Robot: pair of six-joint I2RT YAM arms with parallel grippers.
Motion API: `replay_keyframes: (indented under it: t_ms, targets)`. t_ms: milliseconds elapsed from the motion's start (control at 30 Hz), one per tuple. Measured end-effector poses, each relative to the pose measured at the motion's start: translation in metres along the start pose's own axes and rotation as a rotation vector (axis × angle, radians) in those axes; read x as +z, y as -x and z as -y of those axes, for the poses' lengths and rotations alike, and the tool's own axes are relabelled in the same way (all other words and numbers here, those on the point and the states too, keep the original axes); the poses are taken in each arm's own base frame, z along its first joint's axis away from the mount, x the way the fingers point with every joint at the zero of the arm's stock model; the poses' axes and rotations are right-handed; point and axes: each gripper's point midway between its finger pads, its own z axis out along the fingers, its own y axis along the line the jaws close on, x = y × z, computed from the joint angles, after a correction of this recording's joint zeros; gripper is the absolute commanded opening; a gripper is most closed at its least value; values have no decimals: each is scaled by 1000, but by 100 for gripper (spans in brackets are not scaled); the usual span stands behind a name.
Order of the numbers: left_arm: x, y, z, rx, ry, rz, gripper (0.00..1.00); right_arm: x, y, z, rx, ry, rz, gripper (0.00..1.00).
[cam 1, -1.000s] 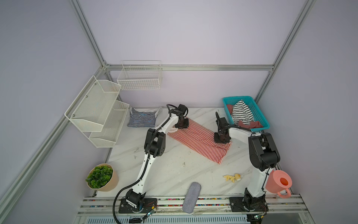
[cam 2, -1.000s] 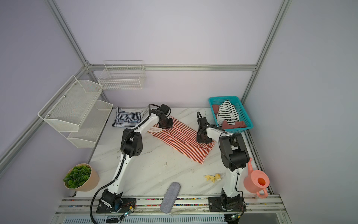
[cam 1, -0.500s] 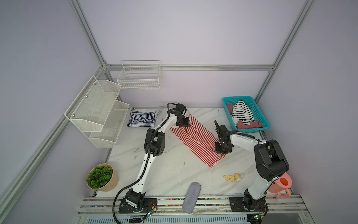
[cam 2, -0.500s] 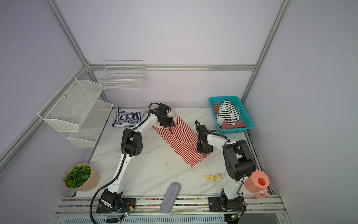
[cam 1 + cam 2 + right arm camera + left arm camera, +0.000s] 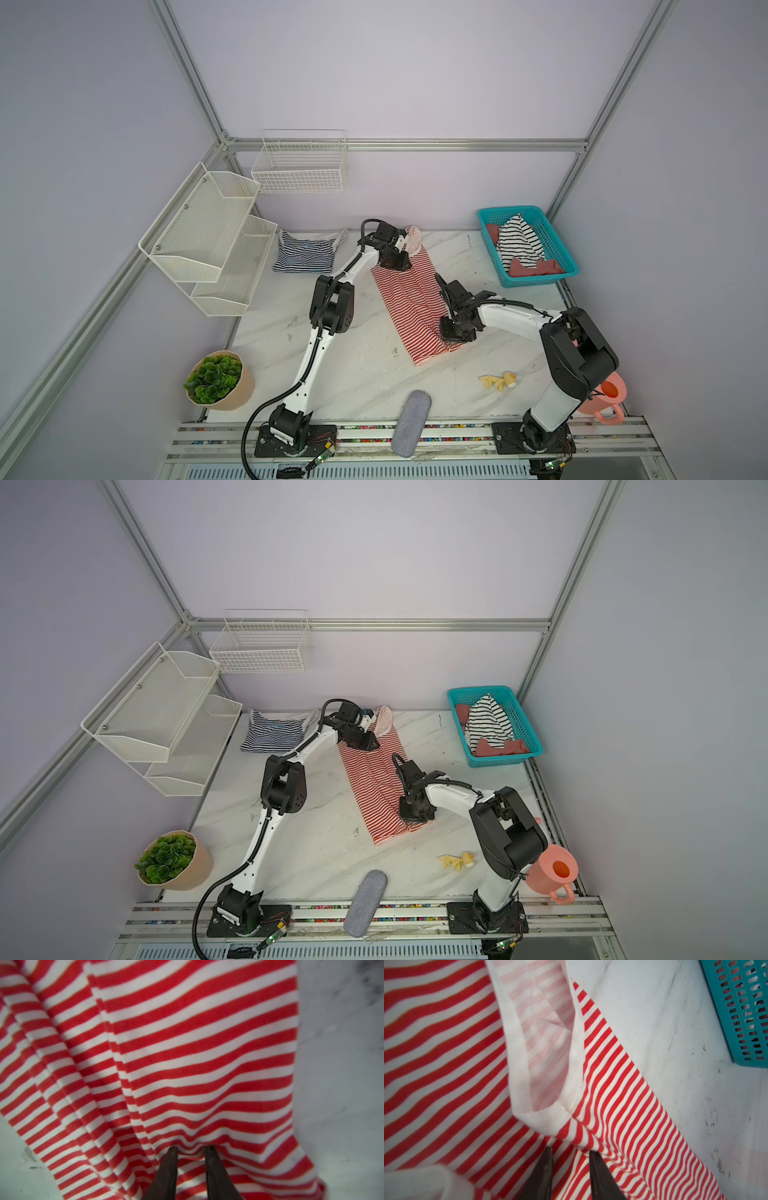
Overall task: Fold and stack tank tops
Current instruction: Rotate the tank top at the center of the table.
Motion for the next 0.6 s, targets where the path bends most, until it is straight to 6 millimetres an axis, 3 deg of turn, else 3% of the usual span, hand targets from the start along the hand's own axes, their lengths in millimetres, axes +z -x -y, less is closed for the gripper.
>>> replay_keyframes:
  t_ms: [400, 600]
  targets:
    - [1, 0, 5, 86, -31, 4, 39, 14, -28, -87, -83, 168, -39, 27]
    - [-2, 2, 5, 97, -23, 6, 49, 14, -27, -98, -85, 183, -39, 28]
